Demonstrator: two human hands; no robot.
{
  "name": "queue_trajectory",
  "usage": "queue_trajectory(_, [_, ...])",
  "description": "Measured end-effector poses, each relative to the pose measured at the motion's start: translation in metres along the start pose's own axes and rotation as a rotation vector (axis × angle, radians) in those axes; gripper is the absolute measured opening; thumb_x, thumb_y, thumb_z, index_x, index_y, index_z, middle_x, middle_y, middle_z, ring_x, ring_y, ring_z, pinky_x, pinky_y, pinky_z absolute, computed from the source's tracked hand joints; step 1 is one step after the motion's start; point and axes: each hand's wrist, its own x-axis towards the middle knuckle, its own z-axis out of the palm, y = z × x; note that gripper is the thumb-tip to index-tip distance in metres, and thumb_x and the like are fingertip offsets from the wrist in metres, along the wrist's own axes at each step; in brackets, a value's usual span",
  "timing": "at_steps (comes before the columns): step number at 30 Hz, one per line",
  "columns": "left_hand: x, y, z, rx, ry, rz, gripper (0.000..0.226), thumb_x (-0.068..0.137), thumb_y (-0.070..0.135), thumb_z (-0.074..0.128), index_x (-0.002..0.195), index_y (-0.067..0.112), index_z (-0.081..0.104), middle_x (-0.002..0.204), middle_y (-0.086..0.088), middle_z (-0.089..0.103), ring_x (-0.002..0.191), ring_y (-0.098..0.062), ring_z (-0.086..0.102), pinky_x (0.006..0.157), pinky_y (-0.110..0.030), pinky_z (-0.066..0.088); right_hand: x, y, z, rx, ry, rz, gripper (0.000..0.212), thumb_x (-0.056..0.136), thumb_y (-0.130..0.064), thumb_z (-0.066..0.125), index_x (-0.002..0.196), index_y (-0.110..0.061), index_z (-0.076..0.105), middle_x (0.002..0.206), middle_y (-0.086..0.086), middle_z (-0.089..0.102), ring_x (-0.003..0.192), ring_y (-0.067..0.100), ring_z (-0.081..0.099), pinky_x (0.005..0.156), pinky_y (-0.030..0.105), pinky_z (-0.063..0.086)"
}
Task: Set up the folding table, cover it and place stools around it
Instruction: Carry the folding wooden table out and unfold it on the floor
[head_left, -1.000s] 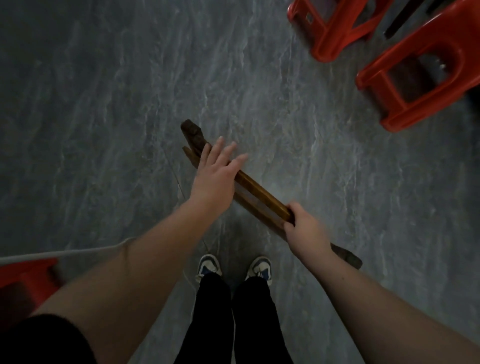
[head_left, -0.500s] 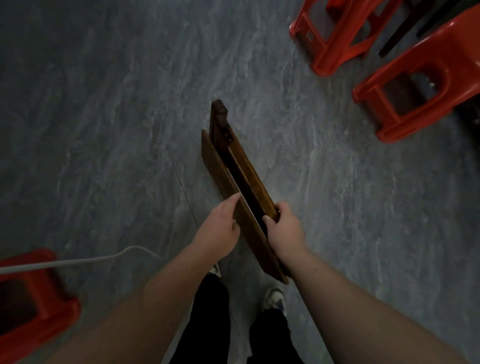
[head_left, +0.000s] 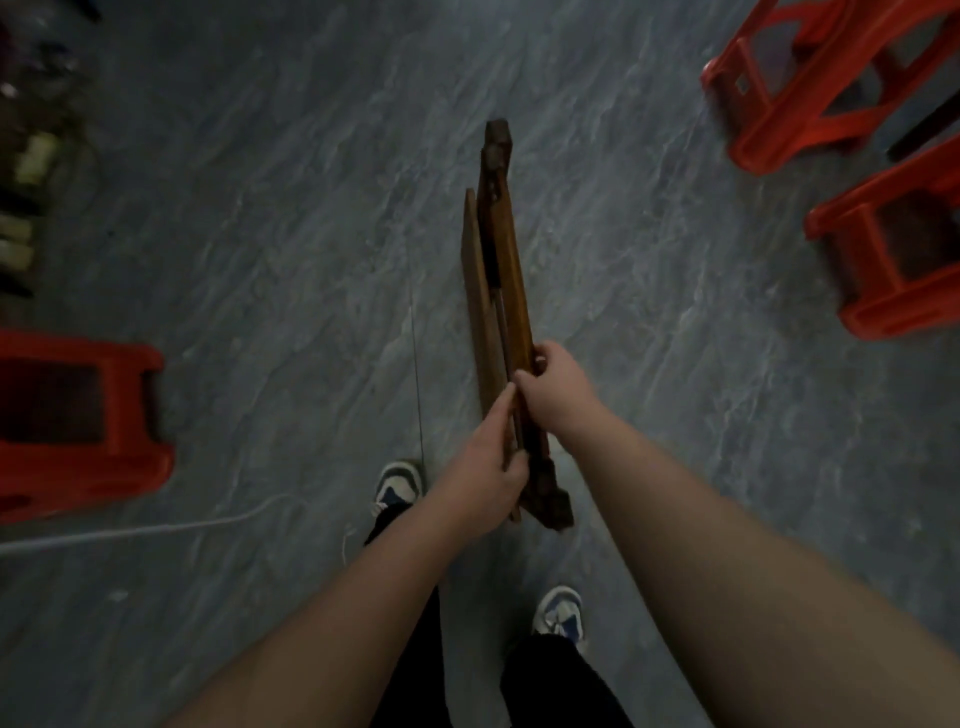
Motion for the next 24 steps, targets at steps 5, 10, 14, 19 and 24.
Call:
queue_trajectory(5, [-0.031,-0.004,0.034,0.121,0.039,0.007,0.085,0.088,0.065,0.046,0.157,0.038,0.005,0.166,0.009,-0.005,0.151,-0.012,0.015,0.121,-0.041,0.026,-0.046,0.026,-0.018,0.138,-0.248,-0.07,0.054,0.096,0.003,0.045,0.146,-0.017,0.046,0.131,-0.003,0.061,0.121,0.01,0.057,0.087,0.01,0.049])
queue_trajectory(10, [-0.038,-0.024,0.044,0.244,0.123,0.033,0.103,0.087,0.04,0.071,0.158,0.034,-0.004,0.165,0.007,-0.018,0.148,-0.007,0.01,0.116,-0.026,0.022,-0.088,0.073,-0.008,0.194,-0.338,-0.101,0.072,0.083,0.024,0.031,0.143,-0.01,0.049,0.129,0.001,0.059,0.121,0.013,0.058,0.081,0.007,0.049])
queue_trajectory(14, [-0.051,-0.046,0.058,0.223,0.127,0.115,0.107,0.089,0.032,0.071,0.156,0.03,-0.013,0.165,0.008,-0.013,0.139,0.005,0.005,0.113,-0.018,0.014,-0.113,0.111,0.011,0.275,-0.255,-0.094,0.078,0.083,0.026,0.036,0.149,-0.017,0.041,0.133,-0.007,0.051,0.112,-0.006,0.055,0.081,0.003,0.044])
queue_trajectory(19, [-0.067,-0.066,0.065,0.266,0.101,0.127,0.106,0.093,0.024,0.064,0.147,0.053,-0.022,0.16,0.001,0.031,0.132,-0.016,0.049,0.109,-0.036,0.042,-0.136,0.122,0.023,0.203,-0.129,-0.195,0.073,0.092,0.007,0.046,0.154,-0.029,0.03,0.134,-0.014,0.045,0.124,0.002,0.044,0.088,0.002,0.039])
queue_trajectory(24, [-0.066,-0.08,0.076,0.281,0.158,0.208,0.113,0.087,0.02,0.069,0.148,0.052,-0.02,0.16,-0.001,0.031,0.14,-0.018,0.041,0.11,-0.044,0.042,-0.138,0.126,0.024,0.169,-0.099,-0.279,0.076,0.09,0.012,0.044,0.153,-0.029,0.032,0.122,-0.015,0.054,0.104,-0.011,0.057,0.078,0.0,0.041])
